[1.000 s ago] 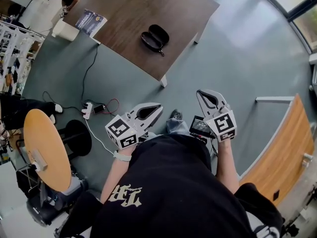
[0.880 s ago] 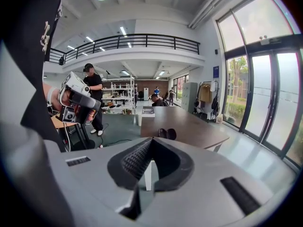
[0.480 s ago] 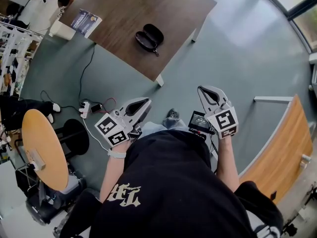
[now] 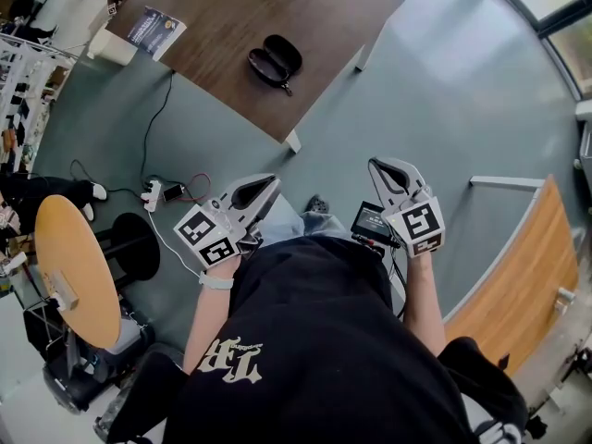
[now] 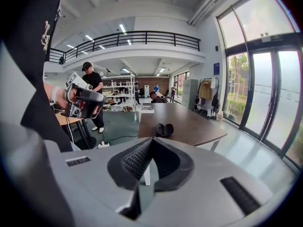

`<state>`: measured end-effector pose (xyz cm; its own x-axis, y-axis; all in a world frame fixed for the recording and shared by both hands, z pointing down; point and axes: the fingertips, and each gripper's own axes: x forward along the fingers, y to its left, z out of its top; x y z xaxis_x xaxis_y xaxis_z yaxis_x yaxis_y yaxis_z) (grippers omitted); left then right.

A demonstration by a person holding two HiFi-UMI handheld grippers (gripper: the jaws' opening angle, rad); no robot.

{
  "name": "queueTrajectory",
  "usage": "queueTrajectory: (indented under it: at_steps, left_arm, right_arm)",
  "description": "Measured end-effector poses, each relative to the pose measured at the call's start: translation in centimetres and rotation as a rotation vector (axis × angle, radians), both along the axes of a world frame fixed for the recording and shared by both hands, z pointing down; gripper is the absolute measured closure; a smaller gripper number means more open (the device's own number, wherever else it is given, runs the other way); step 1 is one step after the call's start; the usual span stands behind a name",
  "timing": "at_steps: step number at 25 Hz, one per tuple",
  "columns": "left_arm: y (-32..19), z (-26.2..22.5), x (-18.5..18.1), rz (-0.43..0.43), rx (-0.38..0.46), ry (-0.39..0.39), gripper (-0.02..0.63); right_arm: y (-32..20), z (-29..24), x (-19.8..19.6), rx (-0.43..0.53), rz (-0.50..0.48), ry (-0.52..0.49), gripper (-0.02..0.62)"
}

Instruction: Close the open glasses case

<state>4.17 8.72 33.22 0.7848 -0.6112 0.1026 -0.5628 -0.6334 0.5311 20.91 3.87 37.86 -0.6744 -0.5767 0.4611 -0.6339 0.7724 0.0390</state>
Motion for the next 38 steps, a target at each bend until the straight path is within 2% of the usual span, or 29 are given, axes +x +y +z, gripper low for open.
queueTrajectory:
  at_steps: [15,26,38]
  left_arm:
    - [-2.3,0.5,-0.7,0.009,0.0,0.015,0.6]
    - [-6.4,1.1,-3.9,-0.008,-0.017,0.042,0.6]
    - [-13.6,0.8,-7.3,0.059,-0.007,0.05,0.6]
  right_arm:
    - [-1.6,0.0,-0.9,-0.007,0.002,0.027,0.607]
    - [-5.0,-0.1,-5.0,-0.02,-0.027,0.055,0.608]
    - [-10.8,-1.0,-8.9,-0.022,0.001,0.1,0.609]
